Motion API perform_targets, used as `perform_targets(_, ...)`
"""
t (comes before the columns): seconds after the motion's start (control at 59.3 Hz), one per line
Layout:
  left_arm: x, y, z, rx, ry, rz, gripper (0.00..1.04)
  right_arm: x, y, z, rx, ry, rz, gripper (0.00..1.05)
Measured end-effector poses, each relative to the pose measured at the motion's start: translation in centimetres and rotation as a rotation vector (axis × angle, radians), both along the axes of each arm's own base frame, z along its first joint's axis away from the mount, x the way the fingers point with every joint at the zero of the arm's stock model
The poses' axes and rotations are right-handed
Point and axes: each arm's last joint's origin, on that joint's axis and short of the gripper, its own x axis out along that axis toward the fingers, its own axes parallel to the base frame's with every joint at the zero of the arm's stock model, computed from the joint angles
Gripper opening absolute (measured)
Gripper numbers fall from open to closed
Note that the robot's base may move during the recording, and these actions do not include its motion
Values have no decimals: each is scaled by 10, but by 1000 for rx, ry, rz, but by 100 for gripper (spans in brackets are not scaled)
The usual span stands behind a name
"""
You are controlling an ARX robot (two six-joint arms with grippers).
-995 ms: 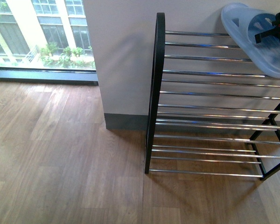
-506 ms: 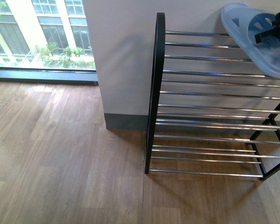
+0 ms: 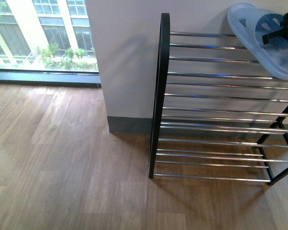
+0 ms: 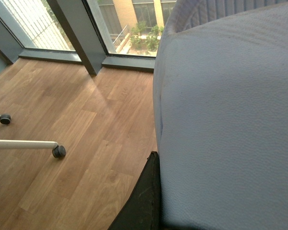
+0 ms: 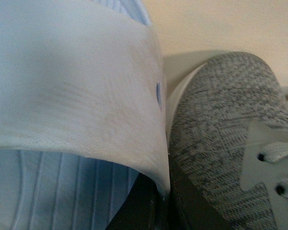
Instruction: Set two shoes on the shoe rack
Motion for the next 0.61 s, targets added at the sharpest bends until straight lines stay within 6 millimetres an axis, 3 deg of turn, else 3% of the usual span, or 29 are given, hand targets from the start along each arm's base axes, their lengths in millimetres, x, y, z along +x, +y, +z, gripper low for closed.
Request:
perform_targets(0.169, 0, 0, 0, 0, 0, 0, 2, -8, -12, 3, 89, 17, 202, 2)
perform_targets(0.607, 0, 0, 0, 1, 0, 0, 2, -23, -13, 17, 65, -3, 228, 2)
